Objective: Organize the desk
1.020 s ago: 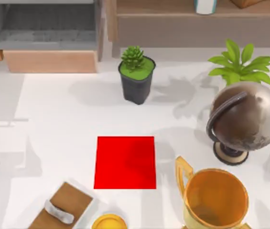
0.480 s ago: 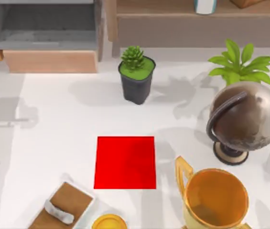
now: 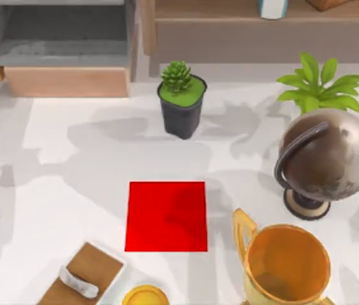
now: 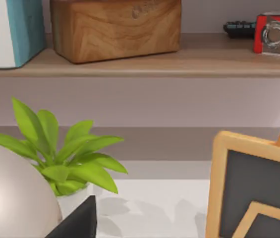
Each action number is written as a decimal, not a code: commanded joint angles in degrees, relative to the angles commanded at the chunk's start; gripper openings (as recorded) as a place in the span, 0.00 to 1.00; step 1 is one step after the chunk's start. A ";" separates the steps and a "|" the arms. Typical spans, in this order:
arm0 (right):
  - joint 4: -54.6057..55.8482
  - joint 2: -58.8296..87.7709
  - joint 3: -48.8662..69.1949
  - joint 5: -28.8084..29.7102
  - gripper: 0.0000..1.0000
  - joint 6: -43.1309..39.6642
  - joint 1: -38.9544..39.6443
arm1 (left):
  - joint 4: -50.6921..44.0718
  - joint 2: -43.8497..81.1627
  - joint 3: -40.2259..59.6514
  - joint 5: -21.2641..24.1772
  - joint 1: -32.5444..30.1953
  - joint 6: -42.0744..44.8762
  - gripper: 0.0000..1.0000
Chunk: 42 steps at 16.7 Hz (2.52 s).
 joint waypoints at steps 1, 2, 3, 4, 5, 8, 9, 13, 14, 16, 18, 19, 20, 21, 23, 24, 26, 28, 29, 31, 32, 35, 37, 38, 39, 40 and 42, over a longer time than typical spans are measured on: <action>0.00 0.00 0.00 0.00 1.00 0.00 0.00 | -2.90 6.09 5.60 0.02 0.91 0.44 1.00; 0.00 0.00 0.00 0.00 1.00 0.00 0.00 | -5.65 11.85 10.94 0.04 1.76 0.87 1.00; 0.00 0.00 0.00 0.00 1.00 0.00 0.00 | -8.26 17.25 15.98 0.07 2.54 1.27 1.00; 0.00 0.00 0.00 0.00 1.00 0.00 0.00 | -10.70 22.27 20.71 0.10 3.24 1.65 1.00; 0.00 0.00 0.00 0.00 1.00 0.00 0.00 | -12.97 26.89 25.11 0.14 3.85 2.00 1.00; 0.00 0.00 0.00 0.00 1.00 0.00 0.00 | -18.61 37.98 35.89 0.34 4.91 2.91 1.00; 0.00 0.00 0.00 0.00 1.00 0.00 0.00 | -20.02 40.62 38.53 0.43 4.92 3.16 1.00; 0.00 0.00 0.00 0.00 1.00 0.00 0.00 | -22.98 45.97 44.23 0.76 4.26 3.79 1.00; 0.00 0.00 0.00 0.00 1.00 0.00 0.00 | -22.98 45.97 44.23 0.76 4.26 3.79 1.00; 0.00 0.00 0.00 0.00 1.00 0.00 0.00 | -22.98 45.97 44.23 0.76 4.26 3.79 1.00; 0.00 0.00 0.00 0.00 1.00 0.00 0.00 | -22.88 46.00 44.07 0.72 4.42 3.75 1.00; 0.00 0.00 0.00 0.00 1.00 0.00 0.00 | -22.85 46.00 44.04 0.72 4.43 3.76 1.00; 0.00 0.00 0.00 0.00 1.00 0.00 0.00 | -22.71 46.01 43.91 0.73 4.48 3.83 1.00; 0.00 0.00 0.00 0.00 1.00 0.00 0.00 | -22.46 46.01 43.67 0.75 4.54 3.92 1.00; 0.00 0.00 0.00 0.00 1.00 0.00 0.00 | -21.79 45.98 43.02 0.76 4.67 4.08 1.00; 0.00 0.00 0.00 0.00 1.00 0.00 0.00 | -21.43 45.95 42.68 0.77 4.72 4.14 1.00; 0.00 0.00 0.00 0.00 1.00 0.00 0.00 | -20.76 45.88 41.99 0.77 4.78 4.20 1.00; 0.00 0.00 0.00 0.00 1.00 0.00 0.00 | -20.13 45.88 41.28 0.77 4.78 4.23 1.00; 0.00 0.00 0.00 0.00 1.00 0.00 0.00 | -19.80 45.89 40.94 0.76 4.79 4.23 1.00; 0.00 0.00 0.00 0.00 1.00 0.00 0.00 | -19.09 45.86 40.31 0.77 4.75 4.16 1.00; 0.00 0.00 0.00 0.00 1.00 0.00 0.00 | -18.70 45.85 40.05 0.77 4.73 4.10 1.00; 0.00 0.00 0.00 0.00 1.00 0.00 0.00 | -17.40 46.28 39.46 0.78 4.45 3.84 1.00; 0.00 0.00 0.00 0.00 1.00 0.00 0.00 | -17.00 46.84 39.13 0.77 4.22 3.76 1.00; 0.00 0.00 0.00 0.00 1.00 0.00 0.00 | -17.00 46.84 39.13 0.77 4.22 3.76 1.00; 0.00 0.00 0.00 0.00 1.00 0.00 0.00 | -17.00 46.84 39.13 0.77 4.22 3.76 1.00; 0.00 0.00 0.00 0.00 1.00 0.00 0.00 | -17.00 46.84 39.13 0.77 4.22 3.76 1.00; 0.00 0.00 0.00 0.00 1.00 0.00 0.00 | -17.00 46.84 39.13 0.77 4.22 3.76 0.85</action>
